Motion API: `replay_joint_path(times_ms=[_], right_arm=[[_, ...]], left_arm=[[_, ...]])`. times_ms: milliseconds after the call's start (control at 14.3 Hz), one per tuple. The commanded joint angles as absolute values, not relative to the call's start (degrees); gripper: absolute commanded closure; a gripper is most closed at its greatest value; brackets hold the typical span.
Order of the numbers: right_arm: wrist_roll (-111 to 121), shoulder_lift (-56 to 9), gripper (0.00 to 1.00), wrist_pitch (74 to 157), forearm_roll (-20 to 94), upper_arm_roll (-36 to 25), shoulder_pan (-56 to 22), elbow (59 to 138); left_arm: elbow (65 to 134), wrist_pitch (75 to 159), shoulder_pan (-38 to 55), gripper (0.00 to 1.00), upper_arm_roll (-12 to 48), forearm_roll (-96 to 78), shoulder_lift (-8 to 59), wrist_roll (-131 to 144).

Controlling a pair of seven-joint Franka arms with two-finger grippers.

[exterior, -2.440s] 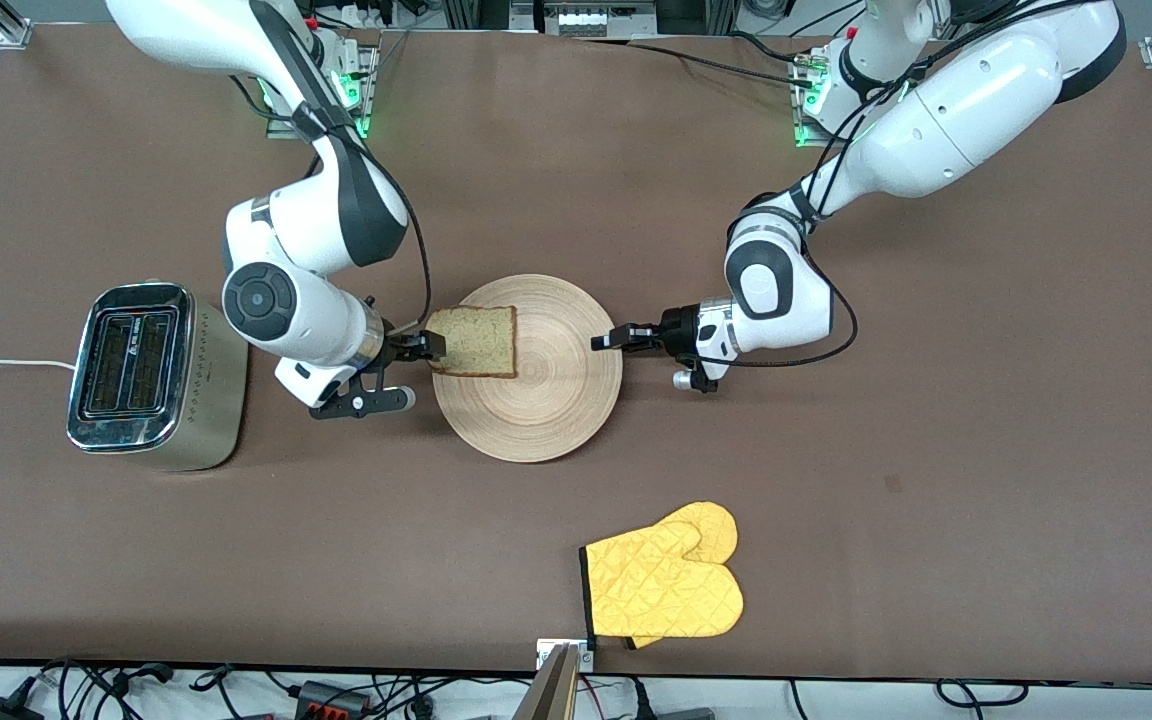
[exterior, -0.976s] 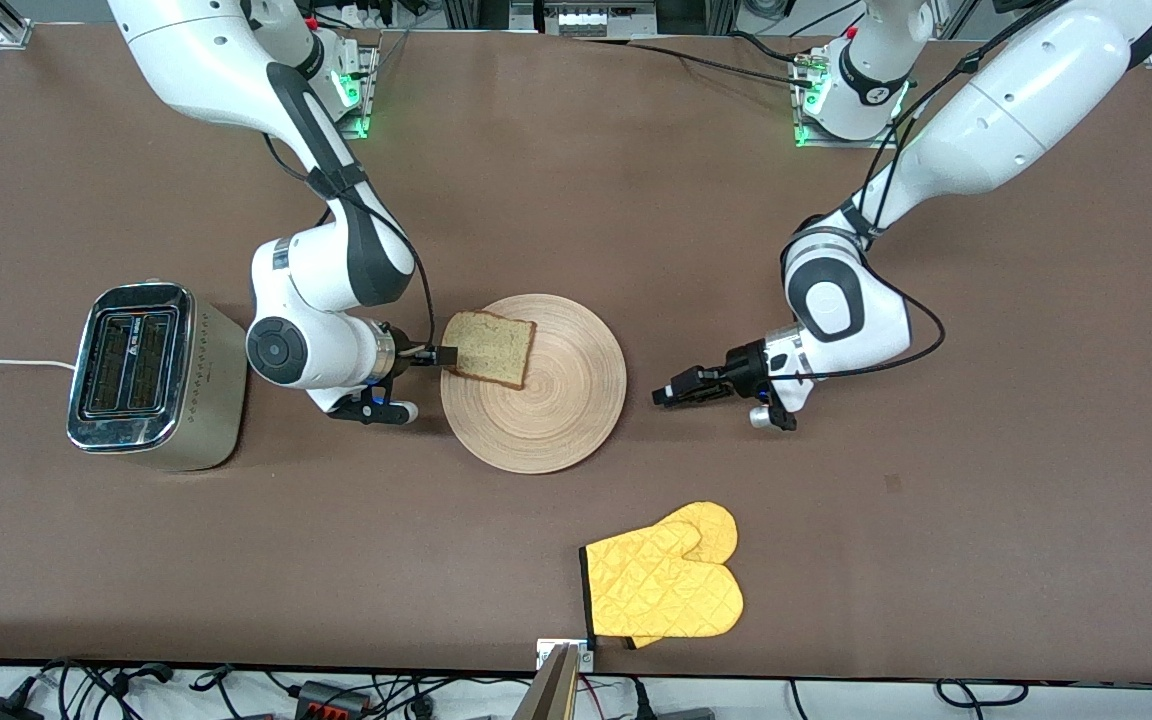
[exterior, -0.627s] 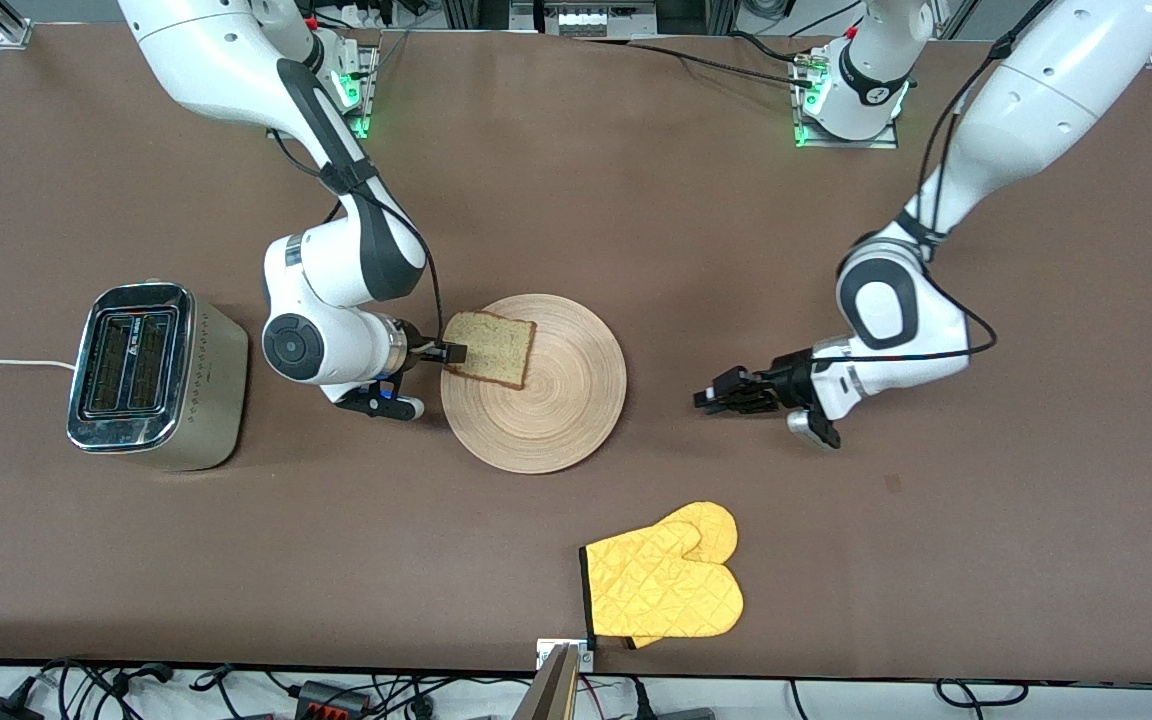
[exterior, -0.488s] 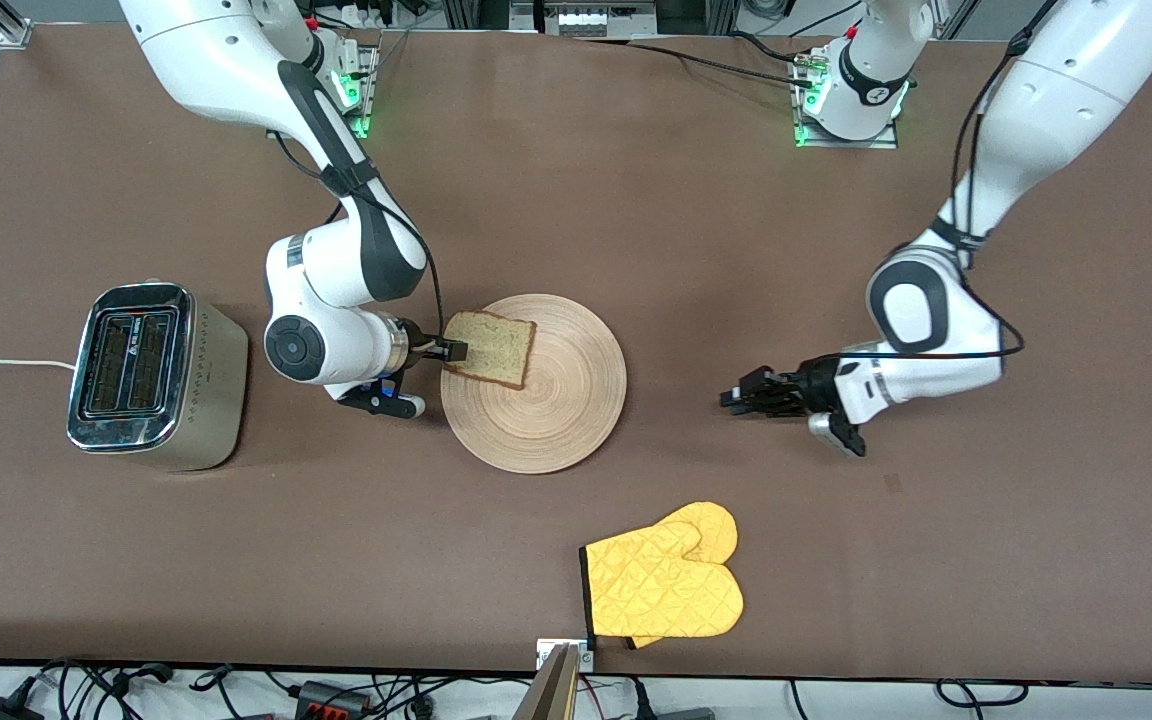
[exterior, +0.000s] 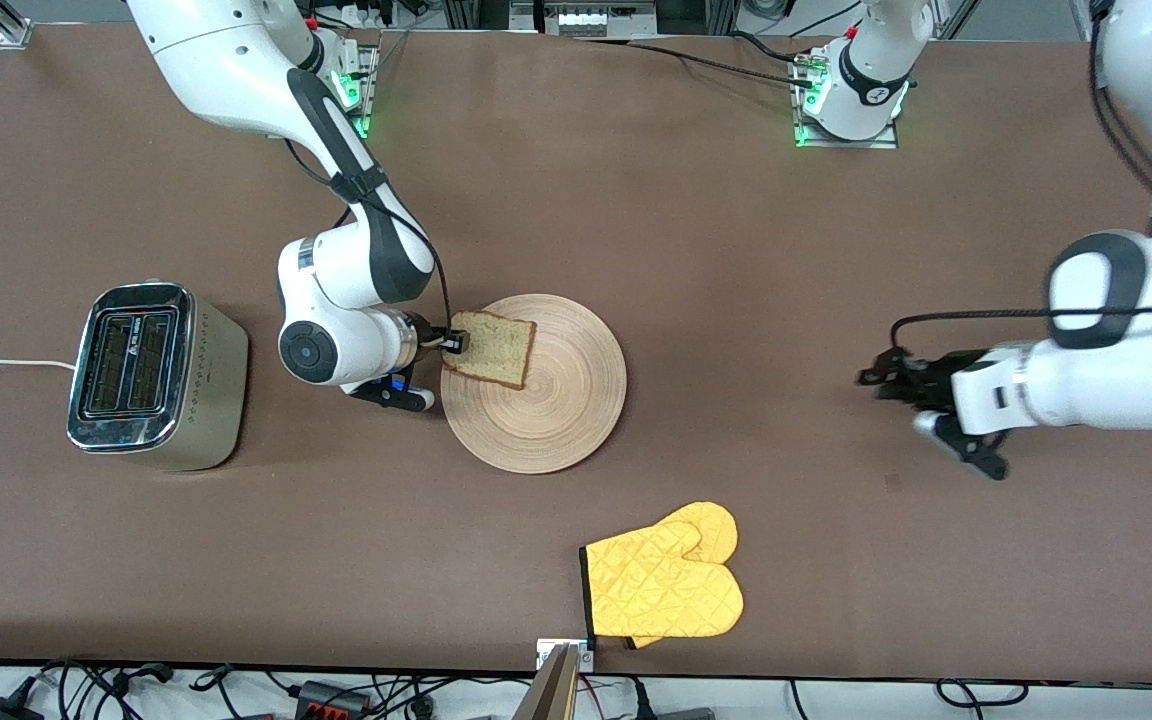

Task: Move plate and put bread in toaster
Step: 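Carry the bread toward the toaster while the left gripper retracts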

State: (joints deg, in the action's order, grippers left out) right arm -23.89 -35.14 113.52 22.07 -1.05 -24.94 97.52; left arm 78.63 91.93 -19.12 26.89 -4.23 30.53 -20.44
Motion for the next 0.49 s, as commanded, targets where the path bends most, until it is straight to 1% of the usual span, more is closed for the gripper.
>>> replay_joint_path(times_ms=[0, 139, 209, 279, 349, 418], right_arm=[[-24.52, -35.07, 0.56, 113.29, 22.94, -0.62, -25.14, 97.38], [-24.52, -35.07, 0.75, 113.29, 22.94, -0.62, -25.05, 97.29], [-24.52, -34.98, 0.87, 113.20, 22.94, -0.62, -25.05, 97.21], [-24.52, -34.98, 0.95, 113.20, 22.85, -0.62, -25.05, 97.03], [-24.52, -34.98, 1.00, 113.20, 22.85, -0.62, -25.05, 96.86], [-24.61, -34.89, 1.00, 113.20, 22.85, -0.62, -25.05, 96.77]], left_arm=[[70.93, 81.32, -17.49, 0.00, 28.38, 6.83, 29.11, -16.87], [70.84, 80.51, -17.84, 0.00, 28.56, 9.66, 26.56, -16.87], [70.84, 80.42, -18.19, 0.00, 28.65, 9.67, 25.59, -16.96], [70.67, 79.64, -17.93, 0.00, 28.74, 9.67, 24.97, -16.88], [70.66, 78.85, -17.32, 0.00, 28.74, 10.63, 23.92, -16.44], [70.66, 79.01, -16.36, 0.00, 28.91, 12.37, 23.30, -16.35]])
